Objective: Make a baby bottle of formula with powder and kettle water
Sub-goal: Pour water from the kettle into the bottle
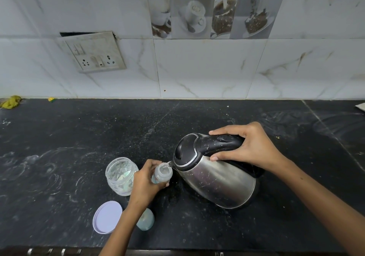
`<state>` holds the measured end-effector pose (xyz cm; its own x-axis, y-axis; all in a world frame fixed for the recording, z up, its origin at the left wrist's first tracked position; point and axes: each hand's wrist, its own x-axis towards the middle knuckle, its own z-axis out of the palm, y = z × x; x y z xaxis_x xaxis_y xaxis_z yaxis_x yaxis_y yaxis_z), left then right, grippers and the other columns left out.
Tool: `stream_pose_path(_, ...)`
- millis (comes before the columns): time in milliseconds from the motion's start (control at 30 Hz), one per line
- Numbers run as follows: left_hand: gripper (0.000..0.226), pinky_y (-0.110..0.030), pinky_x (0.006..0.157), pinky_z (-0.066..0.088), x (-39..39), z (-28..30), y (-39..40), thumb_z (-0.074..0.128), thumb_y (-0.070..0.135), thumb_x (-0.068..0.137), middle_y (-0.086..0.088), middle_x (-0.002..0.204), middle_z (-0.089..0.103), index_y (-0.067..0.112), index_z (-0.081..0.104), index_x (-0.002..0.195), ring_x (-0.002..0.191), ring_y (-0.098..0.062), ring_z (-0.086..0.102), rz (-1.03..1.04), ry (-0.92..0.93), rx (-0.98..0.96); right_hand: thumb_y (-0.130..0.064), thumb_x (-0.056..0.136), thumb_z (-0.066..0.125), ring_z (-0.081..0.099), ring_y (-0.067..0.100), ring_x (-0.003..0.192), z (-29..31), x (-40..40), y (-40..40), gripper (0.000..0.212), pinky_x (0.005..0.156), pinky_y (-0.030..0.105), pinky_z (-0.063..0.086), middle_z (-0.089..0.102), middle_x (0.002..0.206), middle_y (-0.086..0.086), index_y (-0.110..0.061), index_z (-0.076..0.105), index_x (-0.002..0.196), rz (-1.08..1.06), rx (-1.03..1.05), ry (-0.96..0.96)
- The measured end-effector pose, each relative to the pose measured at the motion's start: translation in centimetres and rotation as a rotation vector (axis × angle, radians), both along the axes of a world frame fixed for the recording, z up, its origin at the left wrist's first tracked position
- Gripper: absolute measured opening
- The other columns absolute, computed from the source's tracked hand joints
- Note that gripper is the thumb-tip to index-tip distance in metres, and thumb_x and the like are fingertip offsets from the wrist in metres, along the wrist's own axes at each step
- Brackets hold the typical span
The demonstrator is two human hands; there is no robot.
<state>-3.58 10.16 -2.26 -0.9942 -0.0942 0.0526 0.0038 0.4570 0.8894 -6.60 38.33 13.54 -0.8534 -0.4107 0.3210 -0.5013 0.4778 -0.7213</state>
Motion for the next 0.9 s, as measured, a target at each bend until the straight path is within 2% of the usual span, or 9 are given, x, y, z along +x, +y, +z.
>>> stream_pose_path(567, 0.059, -0.028, 0.087, 0.053, 0.24, -0.10, -0.12, 0.089, -0.001, 0.054, 0.013, 0.098, 0.070, 0.027, 0.058, 0.096, 0.096, -0.005, 0.067, 0.037, -0.012, 0.006, -0.039, 0.054, 0.093, 0.070, -0.005, 0.089, -0.08, -0.25, 0.02, 0.055, 0.084, 0.019, 0.054, 0.075, 0.096, -0.021, -0.030, 0.075, 0.105, -0.013, 0.013, 0.004)
stream_pose_path(900, 0.057, -0.030, 0.087, 0.054, 0.07, 0.24, 0.02, 0.089, -0.001, 0.055, 0.012, 0.099, 0.070, 0.024, 0.058, 0.096, 0.096, -0.006, 0.067, 0.035, -0.004, -0.005, -0.035, 0.054, 0.093, 0.069, -0.007, 0.089, 0.03, -0.32, -0.20, 0.056, 0.083, 0.018, 0.054, 0.071, 0.093, -0.028, -0.025, 0.076, 0.105, -0.009, 0.042, 0.016)
